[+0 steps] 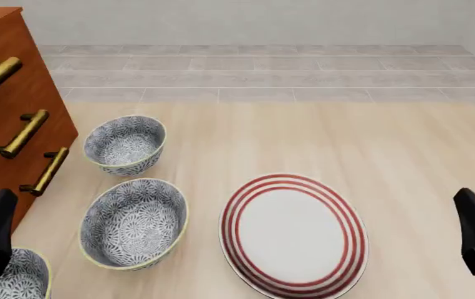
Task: Put the bowl at the front on the plate.
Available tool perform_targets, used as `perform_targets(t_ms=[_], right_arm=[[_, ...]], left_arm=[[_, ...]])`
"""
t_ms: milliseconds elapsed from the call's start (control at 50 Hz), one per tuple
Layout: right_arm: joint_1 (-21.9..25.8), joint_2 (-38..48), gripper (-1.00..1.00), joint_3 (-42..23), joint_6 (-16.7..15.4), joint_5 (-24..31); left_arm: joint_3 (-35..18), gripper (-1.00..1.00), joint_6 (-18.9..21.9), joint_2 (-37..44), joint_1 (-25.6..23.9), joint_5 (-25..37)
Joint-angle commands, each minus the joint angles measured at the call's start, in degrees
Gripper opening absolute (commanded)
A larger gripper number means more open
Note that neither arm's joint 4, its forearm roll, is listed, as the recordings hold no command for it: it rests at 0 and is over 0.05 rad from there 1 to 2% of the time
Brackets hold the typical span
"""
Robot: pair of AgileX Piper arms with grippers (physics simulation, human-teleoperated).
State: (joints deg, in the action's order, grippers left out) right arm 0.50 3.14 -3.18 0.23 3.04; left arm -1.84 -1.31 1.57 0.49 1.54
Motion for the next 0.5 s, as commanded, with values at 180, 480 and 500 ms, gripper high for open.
perform_targets(t_ms=[180, 480, 500], right_arm=[[-0.5, -3.1, 1.00, 3.0, -0.4, -3.5], [-0.3, -3.0, 1.00, 2.9, 0.0, -3.3], [-0.3, -3.0, 1.00, 2.9, 0.1, -3.3]], left_arm=[[-0.1, 1.00, 2.4, -1.2, -1.4, -1.5], [-1.4, 1.00, 2.3, -0.3, -2.4, -1.5], [-1.4, 1.00, 2.3, -0.3, -2.5, -1.5]])
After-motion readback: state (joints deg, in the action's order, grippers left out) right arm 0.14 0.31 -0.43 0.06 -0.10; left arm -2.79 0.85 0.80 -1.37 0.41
